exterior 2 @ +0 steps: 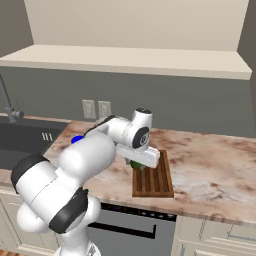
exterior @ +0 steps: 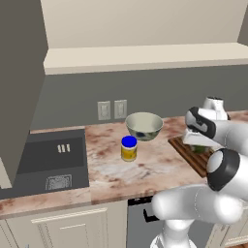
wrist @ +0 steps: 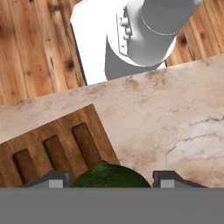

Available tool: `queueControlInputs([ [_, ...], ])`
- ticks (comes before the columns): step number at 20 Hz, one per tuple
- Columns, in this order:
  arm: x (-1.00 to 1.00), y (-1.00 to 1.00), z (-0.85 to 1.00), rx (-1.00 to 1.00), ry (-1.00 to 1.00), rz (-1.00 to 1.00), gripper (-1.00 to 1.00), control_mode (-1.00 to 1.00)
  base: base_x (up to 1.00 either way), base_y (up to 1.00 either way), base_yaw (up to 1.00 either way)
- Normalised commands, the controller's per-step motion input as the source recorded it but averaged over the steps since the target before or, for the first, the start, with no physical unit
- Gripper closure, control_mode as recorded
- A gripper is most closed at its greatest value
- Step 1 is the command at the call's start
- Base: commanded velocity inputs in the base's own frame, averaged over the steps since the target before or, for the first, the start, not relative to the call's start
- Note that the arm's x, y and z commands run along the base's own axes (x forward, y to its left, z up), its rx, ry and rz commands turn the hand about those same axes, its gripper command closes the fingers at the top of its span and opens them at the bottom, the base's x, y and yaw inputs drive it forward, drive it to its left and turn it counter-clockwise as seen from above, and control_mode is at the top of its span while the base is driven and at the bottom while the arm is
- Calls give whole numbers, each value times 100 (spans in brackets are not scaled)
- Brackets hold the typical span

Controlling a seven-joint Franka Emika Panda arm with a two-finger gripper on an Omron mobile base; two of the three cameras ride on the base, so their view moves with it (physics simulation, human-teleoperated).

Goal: Open the cabinet. Place the bowl and condiment on the counter. Then place the lime and garlic on the cutting board.

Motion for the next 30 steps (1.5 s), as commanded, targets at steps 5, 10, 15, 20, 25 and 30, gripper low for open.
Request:
queueControlInputs([
  [5,9,-42,-19,0,0,1,-100,-100,0,0,0],
  [10,2,-2,-26,0,0,2,-100,-100,0,0,0],
  [15,9,0,-6,0,-3,1,-100,-100,0,0,0],
  [20,-5,3,4,0,-5,0,-100,-100,0,0,0],
  [25,-80,62,59,0,-20,6,-100,-100,0,0,0],
  [30,-100,100,24,-9,-15,12,-100,-100,0,0,0],
])
